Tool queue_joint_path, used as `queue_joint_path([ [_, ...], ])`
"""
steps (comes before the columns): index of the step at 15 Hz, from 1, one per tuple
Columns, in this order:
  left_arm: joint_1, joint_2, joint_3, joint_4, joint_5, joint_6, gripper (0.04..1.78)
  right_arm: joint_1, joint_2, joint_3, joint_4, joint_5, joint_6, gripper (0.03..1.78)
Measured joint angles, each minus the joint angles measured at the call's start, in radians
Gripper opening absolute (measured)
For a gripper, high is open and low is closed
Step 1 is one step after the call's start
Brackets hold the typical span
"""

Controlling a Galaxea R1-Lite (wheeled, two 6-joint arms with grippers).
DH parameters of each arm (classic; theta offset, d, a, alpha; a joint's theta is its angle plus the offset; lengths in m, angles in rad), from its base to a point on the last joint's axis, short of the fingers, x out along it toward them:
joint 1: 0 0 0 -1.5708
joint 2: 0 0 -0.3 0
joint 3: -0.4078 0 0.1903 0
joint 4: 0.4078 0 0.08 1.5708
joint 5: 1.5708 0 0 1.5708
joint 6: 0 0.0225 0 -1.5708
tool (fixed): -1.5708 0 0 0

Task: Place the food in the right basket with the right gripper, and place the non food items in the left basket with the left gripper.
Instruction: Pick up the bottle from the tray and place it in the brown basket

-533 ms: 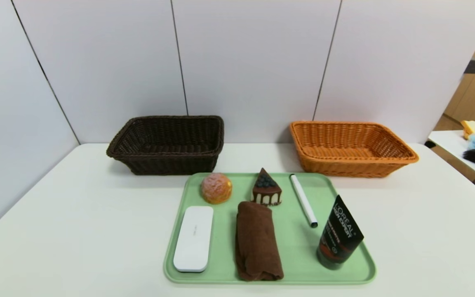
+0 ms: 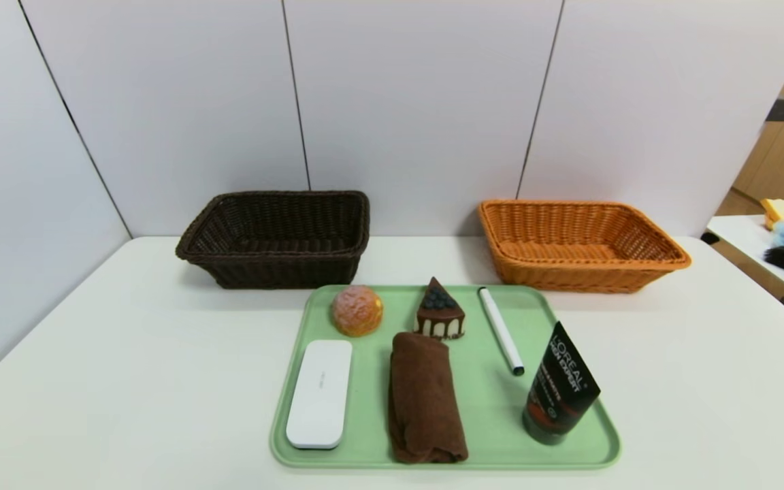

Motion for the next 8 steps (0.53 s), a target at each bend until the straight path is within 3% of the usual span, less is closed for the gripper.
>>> queue_joint_path([
  [3, -0.001, 0.082, -0.091, 0.005, -0.015, -0.010, 1.69, 0.021, 0.129, -0.122, -0.010, 0.014, -0.001, 1.70],
  [5, -0.003, 0.173, -0.128, -0.063, -0.016, -0.026, 1.69, 0.045, 0.225, -0.178, -0.048, 0.025, -0.003, 1.70],
  [8, -0.004, 0.330, -0.163, -0.213, -0.017, -0.036, 1.69, 0.062, 0.347, -0.204, -0.153, 0.098, -0.013, 1.70],
])
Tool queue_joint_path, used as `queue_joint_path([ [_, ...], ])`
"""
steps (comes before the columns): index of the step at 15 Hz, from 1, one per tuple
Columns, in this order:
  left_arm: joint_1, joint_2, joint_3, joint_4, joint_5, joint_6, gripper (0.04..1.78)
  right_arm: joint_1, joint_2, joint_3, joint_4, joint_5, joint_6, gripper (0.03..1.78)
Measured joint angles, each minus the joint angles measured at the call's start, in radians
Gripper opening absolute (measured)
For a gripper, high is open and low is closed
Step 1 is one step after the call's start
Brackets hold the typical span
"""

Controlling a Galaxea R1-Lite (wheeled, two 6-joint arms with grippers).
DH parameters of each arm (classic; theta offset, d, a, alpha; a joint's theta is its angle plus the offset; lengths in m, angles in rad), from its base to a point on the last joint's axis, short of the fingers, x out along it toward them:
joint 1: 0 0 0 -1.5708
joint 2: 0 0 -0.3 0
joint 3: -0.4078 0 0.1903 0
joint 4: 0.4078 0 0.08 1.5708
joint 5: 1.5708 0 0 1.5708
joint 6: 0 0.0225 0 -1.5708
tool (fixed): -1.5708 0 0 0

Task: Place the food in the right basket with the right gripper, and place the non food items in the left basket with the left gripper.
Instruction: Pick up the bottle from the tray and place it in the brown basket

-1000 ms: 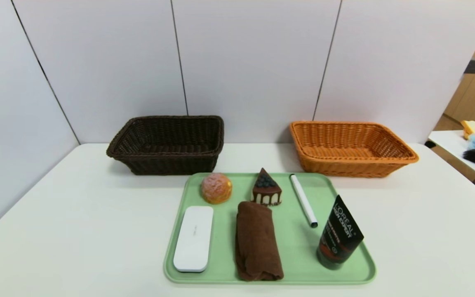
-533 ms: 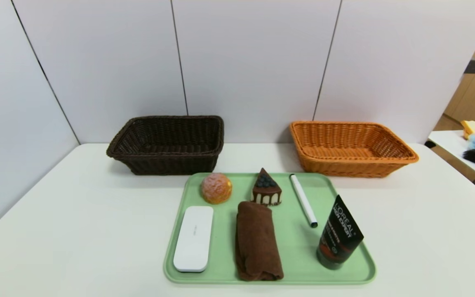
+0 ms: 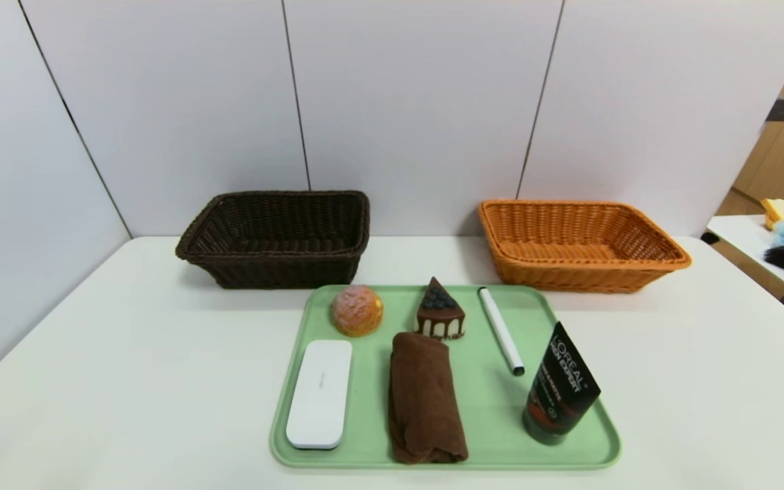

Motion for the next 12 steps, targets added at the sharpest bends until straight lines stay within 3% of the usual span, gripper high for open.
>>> queue_joint_path([
  [5, -0.001, 0.227, -0.076, -0.134, -0.006, -0.002, 1.69, 0.003, 0.180, -0.021, -0.091, 0.064, -0.001, 1.70],
  [10, -0.016, 0.408, -0.140, -0.219, -0.008, -0.002, 1.69, 0.010, 0.413, -0.086, -0.180, 0.069, 0.003, 1.70],
  [12, -0.021, 0.441, -0.144, -0.220, -0.009, -0.001, 1.69, 0.046, 0.507, -0.149, -0.180, 0.067, 0.005, 1.70],
])
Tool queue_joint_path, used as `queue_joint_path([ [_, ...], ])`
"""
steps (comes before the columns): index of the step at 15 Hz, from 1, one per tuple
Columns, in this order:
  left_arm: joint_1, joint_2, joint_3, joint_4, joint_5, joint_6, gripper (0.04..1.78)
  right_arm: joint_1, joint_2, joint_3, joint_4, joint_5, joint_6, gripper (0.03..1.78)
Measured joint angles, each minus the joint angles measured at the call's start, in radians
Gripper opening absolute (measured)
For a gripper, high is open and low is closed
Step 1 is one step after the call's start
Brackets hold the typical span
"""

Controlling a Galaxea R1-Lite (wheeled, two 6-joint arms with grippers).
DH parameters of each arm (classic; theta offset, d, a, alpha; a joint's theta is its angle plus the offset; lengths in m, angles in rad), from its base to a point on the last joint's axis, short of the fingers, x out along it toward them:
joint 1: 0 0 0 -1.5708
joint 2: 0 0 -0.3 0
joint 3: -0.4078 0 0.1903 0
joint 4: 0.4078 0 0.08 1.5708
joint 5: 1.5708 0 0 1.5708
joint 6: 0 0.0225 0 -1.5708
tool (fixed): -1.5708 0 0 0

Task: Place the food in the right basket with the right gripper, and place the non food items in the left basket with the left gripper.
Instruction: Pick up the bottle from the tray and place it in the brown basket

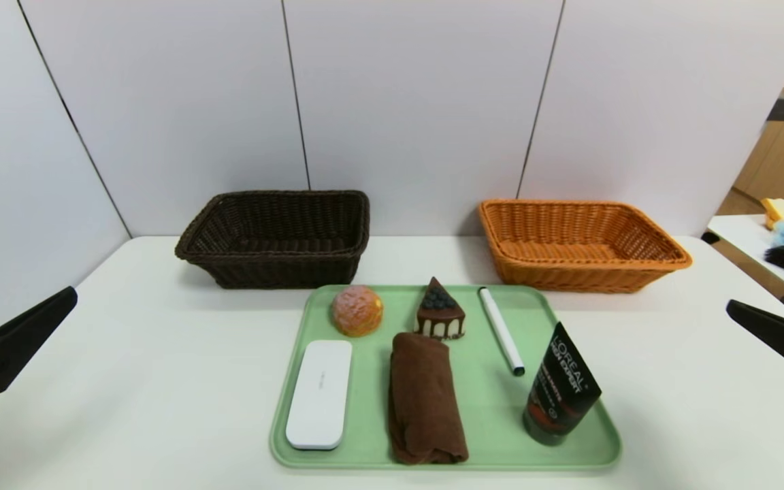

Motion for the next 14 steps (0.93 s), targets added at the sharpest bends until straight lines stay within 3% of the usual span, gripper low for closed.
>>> queue_joint_path([
  [4, -0.002, 0.025, -0.001, 0.004, 0.000, -0.001, 1.69, 0.111, 0.188, -0.161, 0.032, -0.028, 0.004, 1.70],
  [7, -0.002, 0.033, -0.001, 0.006, 0.000, 0.000, 1.69, 0.216, 0.319, -0.336, 0.162, -0.085, 0.070, 1.70],
  [9, -0.002, 0.036, -0.001, -0.001, 0.002, -0.001, 1.69, 0.261, 0.393, -0.473, 0.304, -0.110, 0.114, 1.70],
  [14, -0.002, 0.038, 0.004, 0.001, 0.002, 0.000, 1.69, 0.361, 0.598, -0.887, 0.771, -0.145, 0.270, 1.70],
])
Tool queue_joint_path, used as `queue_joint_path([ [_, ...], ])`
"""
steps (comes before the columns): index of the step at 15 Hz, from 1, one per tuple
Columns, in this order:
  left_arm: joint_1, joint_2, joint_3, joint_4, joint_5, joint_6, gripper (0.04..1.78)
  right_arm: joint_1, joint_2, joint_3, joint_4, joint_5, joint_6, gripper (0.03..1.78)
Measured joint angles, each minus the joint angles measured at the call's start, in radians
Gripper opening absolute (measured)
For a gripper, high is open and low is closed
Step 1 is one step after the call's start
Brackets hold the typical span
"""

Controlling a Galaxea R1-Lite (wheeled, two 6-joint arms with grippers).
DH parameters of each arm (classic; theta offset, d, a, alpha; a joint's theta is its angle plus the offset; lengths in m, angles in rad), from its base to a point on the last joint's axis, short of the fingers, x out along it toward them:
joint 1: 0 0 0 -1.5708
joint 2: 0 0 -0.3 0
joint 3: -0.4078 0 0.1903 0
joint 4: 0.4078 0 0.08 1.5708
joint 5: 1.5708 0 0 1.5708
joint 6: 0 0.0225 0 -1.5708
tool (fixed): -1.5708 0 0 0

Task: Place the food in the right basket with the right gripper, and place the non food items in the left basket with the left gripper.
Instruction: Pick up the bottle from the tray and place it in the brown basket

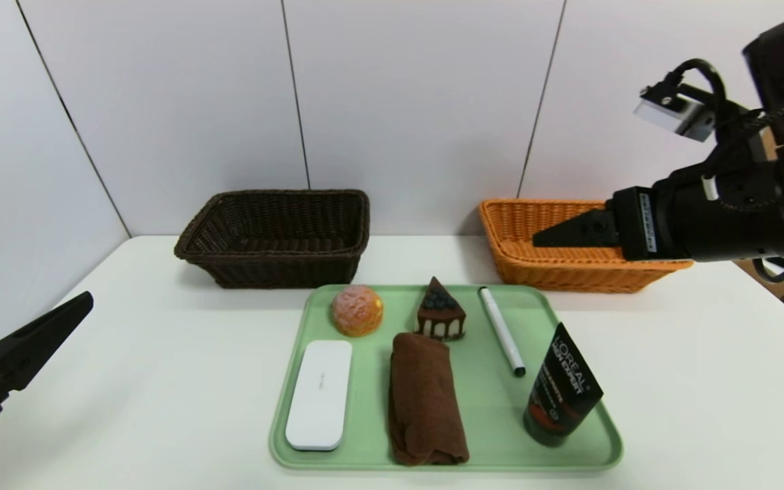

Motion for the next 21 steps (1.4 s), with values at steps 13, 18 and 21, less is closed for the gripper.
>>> queue_joint_path([
  [13, 0.000, -0.006, 0.036, 0.000, 0.000, 0.000, 1.69, 0.063, 0.151, 0.037, 0.235, -0.054, -0.004, 1.70],
  [18, 0.000, -0.009, 0.056, -0.003, 0.000, -0.003, 1.69, 0.090, 0.128, 0.125, 0.233, -0.075, -0.003, 1.70],
  [21, 0.000, -0.019, 0.072, -0.003, 0.000, -0.003, 1.69, 0.097, 0.130, 0.172, 0.226, -0.084, -0.003, 1.70],
])
